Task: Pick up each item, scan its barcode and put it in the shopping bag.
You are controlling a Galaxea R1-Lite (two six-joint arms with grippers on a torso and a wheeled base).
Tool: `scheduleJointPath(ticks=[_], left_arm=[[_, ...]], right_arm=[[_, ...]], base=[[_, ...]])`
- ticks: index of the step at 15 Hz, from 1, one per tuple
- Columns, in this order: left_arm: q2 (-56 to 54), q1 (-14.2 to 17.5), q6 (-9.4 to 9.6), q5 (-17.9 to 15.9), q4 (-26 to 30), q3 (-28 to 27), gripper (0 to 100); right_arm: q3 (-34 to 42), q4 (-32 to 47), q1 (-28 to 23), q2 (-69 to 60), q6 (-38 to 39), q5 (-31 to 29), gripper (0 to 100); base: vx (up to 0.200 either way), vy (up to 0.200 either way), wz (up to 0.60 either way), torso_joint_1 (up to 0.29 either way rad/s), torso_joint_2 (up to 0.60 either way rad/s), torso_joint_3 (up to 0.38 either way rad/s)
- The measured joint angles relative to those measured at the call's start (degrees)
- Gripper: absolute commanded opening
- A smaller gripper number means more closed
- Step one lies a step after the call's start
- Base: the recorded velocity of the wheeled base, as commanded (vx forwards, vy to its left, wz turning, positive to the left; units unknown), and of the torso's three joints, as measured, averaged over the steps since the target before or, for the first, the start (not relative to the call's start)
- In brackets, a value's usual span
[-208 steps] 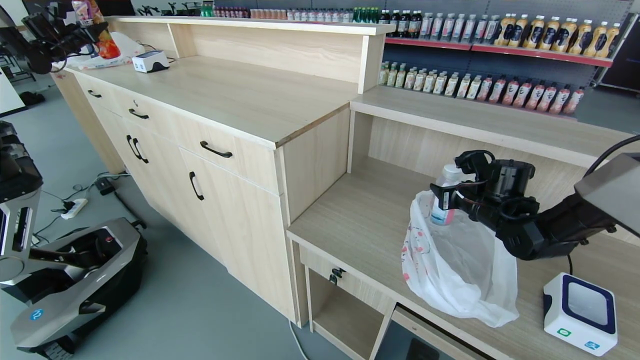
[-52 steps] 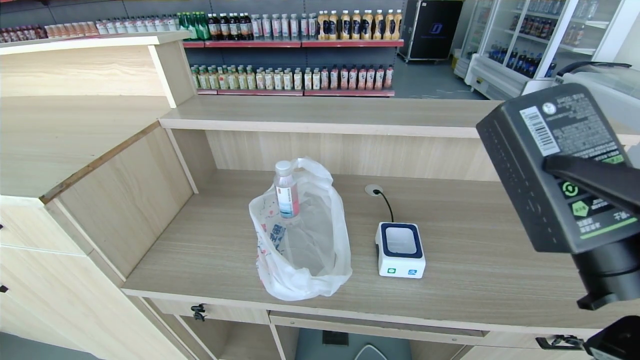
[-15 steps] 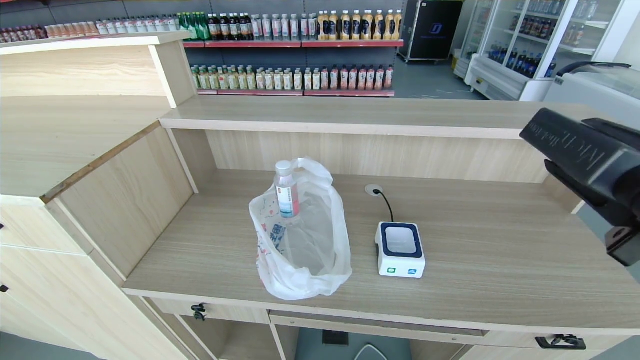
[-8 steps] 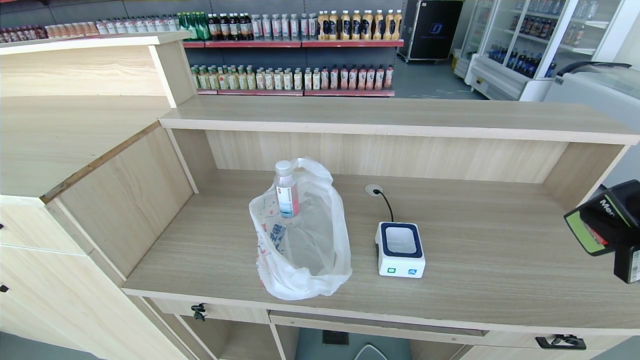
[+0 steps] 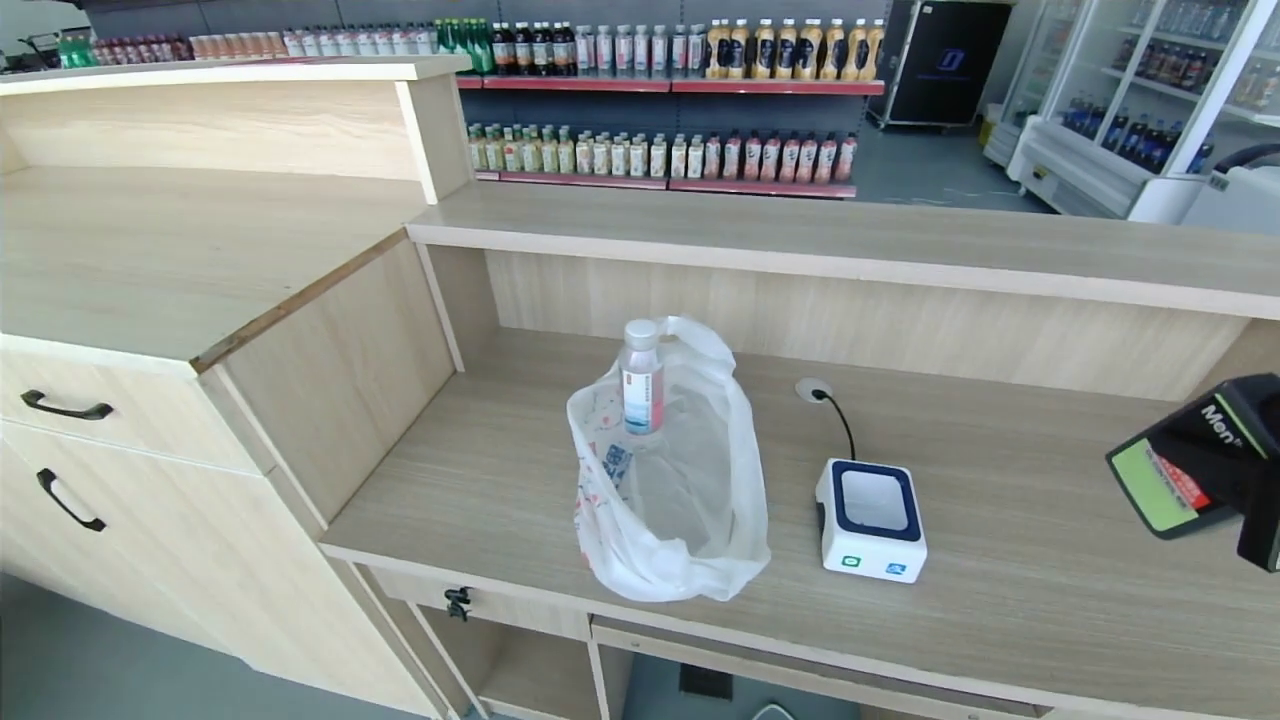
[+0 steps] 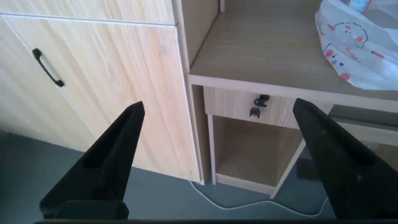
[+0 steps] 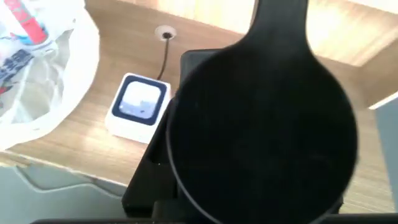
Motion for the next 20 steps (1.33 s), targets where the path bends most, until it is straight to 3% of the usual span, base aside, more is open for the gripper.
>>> scheduleJointPath(ticks=[2,5,7,10,12,16,20], left_arm=[[0.0,0.0,0.00,0.0,0.0,0.0,100],[0.0,0.0,0.00,0.0,0.0,0.0,100],[0.0,0.0,0.00,0.0,0.0,0.0,100],[0.0,0.1,0.00,0.0,0.0,0.0,100],[0.0,0.0,0.00,0.0,0.0,0.0,100],[0.0,0.0,0.00,0.0,0.0,0.0,100],[0.0,0.0,-0.02,0.0,0.0,0.0,100]], right_arm=[[-5.8,10.1,-0.4,0.6,6.2,3.6,0],[-11.1,13.1,-5.0,5.5,11.9,10.1,0],[-12.1,11.6,-12.0,10.5,13.4,19.4,0],[-12.0,8.7,-24.3,17.1,14.0,38.4,0],[-12.0,8.0,-31.0,21.1,13.9,46.5,0],[-11.3,8.2,-38.6,26.7,13.9,55.8,0],[-8.2,8.3,-41.6,29.5,10.0,58.3,0]], base=[[0.000,0.000,0.60,-0.007,0.00,0.007],[0.000,0.000,0.40,0.002,0.00,0.000],[0.000,0.000,0.00,0.000,0.00,0.000],[0.000,0.000,0.00,0.000,0.00,0.000],[0.000,0.000,0.00,0.000,0.00,0.000],[0.000,0.000,0.00,0.000,0.00,0.000],[0.000,0.000,0.00,0.000,0.00,0.000]])
